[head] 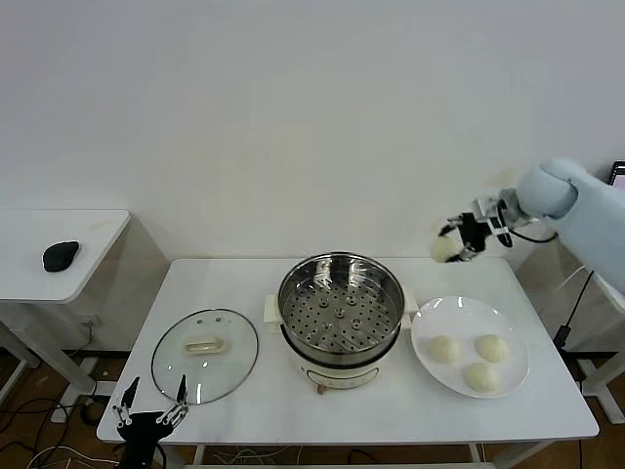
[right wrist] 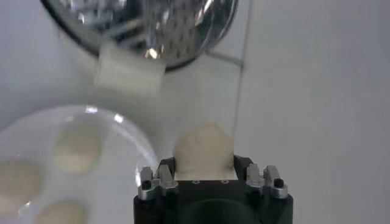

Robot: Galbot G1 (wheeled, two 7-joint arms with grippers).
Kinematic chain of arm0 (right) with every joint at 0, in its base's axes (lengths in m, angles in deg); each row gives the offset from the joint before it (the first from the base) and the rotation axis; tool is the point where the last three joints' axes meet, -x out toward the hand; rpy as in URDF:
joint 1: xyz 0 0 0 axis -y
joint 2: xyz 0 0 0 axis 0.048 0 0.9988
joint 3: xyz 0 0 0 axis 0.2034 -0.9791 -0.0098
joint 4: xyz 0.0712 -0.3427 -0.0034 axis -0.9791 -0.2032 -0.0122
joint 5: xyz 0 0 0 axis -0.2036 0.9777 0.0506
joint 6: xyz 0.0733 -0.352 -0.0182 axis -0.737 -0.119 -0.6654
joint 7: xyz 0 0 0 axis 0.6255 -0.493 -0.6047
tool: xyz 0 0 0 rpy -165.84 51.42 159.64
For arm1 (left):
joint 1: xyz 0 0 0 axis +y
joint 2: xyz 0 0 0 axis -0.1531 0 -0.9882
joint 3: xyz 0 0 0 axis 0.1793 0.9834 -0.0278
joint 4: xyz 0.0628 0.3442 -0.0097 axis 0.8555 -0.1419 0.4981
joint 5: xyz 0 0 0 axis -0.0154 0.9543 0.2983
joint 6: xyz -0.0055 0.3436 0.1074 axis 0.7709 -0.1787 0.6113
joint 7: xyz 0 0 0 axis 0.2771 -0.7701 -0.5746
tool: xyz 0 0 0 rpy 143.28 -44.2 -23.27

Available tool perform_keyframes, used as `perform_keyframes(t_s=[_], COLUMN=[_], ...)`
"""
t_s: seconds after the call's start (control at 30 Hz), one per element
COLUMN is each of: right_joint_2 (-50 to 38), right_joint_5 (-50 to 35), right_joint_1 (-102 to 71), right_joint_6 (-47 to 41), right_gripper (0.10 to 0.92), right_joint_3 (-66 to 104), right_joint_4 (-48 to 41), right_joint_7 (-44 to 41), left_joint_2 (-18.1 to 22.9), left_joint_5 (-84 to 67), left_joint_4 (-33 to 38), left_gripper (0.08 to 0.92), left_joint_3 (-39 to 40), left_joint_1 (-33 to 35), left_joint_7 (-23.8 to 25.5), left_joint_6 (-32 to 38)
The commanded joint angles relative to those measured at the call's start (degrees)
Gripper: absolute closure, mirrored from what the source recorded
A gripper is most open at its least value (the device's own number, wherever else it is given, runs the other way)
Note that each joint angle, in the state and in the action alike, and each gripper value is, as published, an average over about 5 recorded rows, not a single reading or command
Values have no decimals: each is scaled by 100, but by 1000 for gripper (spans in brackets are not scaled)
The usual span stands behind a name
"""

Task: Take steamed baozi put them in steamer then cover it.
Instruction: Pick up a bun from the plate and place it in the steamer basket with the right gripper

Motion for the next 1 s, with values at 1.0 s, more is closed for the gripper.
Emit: perform_keyframes(t_s=[1.0], right_joint_2=[2764], right_joint_5=[2659], right_joint_1=[-221], right_joint_6=[2930], right_gripper=[420], right_joint_3=[-1367], right_joint_4=[-1143], right_joint_7=[1024], left_joint_2=[-83], left_joint_5=[-269], left_joint_4=[-195], left_gripper=[177], left_joint_3=[-175], left_joint_1=[36], left_joint_7=[109], left_joint_6=[420])
